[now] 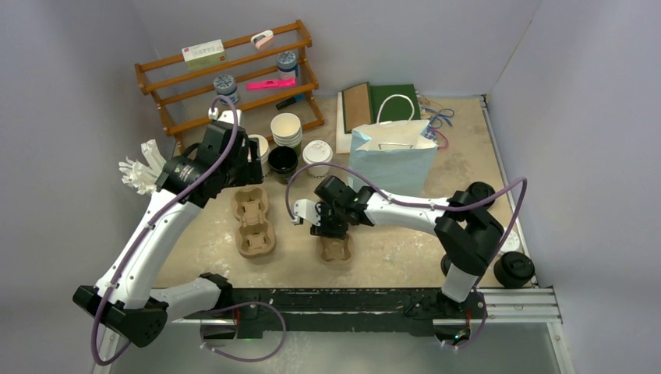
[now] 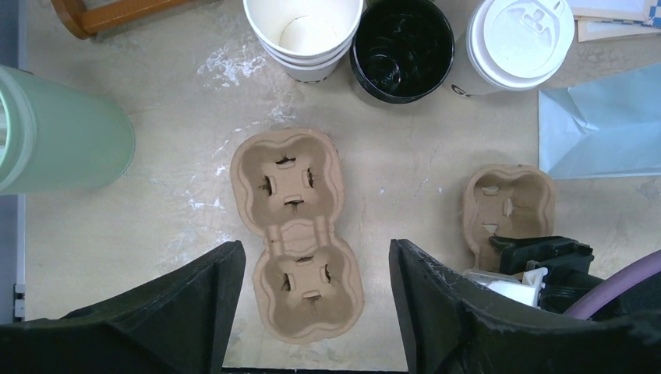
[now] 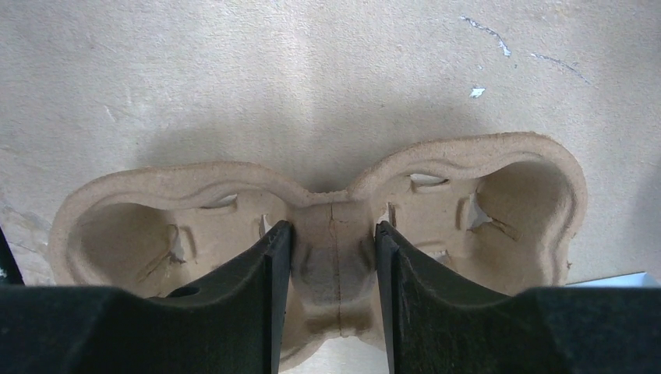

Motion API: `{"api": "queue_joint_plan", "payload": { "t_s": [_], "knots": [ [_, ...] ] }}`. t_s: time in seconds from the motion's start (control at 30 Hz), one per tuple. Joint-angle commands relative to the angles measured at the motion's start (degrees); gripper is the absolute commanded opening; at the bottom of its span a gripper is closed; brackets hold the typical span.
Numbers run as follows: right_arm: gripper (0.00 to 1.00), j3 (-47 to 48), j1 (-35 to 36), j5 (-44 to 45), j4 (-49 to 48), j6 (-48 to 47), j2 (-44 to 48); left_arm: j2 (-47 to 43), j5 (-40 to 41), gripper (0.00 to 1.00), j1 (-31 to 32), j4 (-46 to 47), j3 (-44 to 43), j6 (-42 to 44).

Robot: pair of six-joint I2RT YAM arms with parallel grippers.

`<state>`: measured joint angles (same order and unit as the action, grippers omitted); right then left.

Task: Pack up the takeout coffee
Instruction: Pick up the cup tray from the center of the board.

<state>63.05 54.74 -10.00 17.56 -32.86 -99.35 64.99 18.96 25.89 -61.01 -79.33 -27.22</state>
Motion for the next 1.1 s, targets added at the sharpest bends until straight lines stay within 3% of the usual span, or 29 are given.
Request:
{"api": "queue_joint_plan", "payload": {
  "t_s": [0.0,0.23,0.47,0.77,1.0,1.07],
  "knots": [
    [0.43,0.25,0.09,-1.34,0.44,-1.46,-0.56,0.07,1.16,0.7,-0.31,-0.53,-2.18,1.72],
    [0.38,1.13,0.1,-2.46,1.45,-0.57,1.37,-0.14,1.21,0.7,-0.31,0.0,-1.34,1.96],
    [0.4,6.41,0.09,-3.84,3.59,3.68,7.81,0.14,1.48,0.7,-0.31,0.45,-2.35,1.84],
    [0.38,15.08,0.1,-8.29,-2.37,19.26,18.86,-1.72,5.54,0.64,-0.31,3.53,-5.23,0.84],
    [0.23,23.39,-1.14,7.7,-6.41,36.02,23.08,-3.21,0.95,0.59,-0.26,13.1,-3.73,0.61],
    [0.28,26.47,-1.64,12.54,-4.99,40.04,23.31,-1.58,-2.76,0.59,-0.31,14.8,-3.98,0.23]
  ]
}}
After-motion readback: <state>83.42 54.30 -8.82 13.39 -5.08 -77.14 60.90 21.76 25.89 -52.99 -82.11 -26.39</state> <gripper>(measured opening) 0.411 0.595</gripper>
